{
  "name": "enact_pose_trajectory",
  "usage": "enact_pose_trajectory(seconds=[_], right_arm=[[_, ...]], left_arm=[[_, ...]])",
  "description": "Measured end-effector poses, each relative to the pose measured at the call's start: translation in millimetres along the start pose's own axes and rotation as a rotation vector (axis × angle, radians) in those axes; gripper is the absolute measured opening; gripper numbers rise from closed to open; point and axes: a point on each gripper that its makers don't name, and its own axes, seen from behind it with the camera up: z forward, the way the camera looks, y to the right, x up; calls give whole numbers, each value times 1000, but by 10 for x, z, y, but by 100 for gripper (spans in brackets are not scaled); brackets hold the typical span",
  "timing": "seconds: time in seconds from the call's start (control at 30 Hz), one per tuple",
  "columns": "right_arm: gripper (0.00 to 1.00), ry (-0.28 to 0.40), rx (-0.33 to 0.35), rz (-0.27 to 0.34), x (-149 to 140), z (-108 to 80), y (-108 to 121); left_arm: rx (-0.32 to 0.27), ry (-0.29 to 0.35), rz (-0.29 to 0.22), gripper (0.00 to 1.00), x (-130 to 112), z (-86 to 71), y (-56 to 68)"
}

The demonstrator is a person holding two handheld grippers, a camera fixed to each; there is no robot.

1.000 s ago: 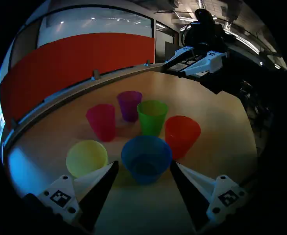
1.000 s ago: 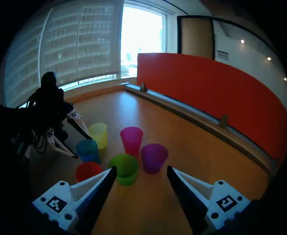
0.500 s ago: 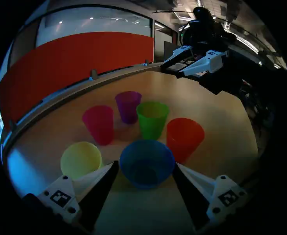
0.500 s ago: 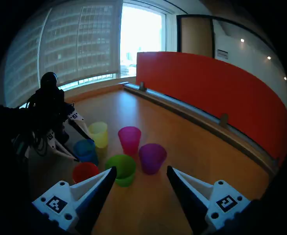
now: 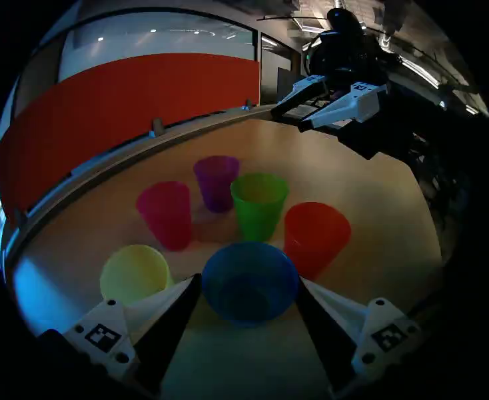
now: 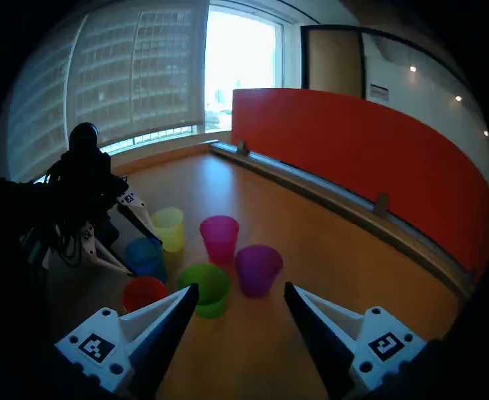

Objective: Pour water

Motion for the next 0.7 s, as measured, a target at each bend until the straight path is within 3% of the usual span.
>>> enact_pose_trajectory(seconds=[0.23,0.7], right_arm=[[99,0,-1,-1,-15,-3,12],[99,-7,10,0,-55,48,-20]], left_arm=[[-1,1,19,89,1,23,24],[13,9,15,88,31,-43,-6]])
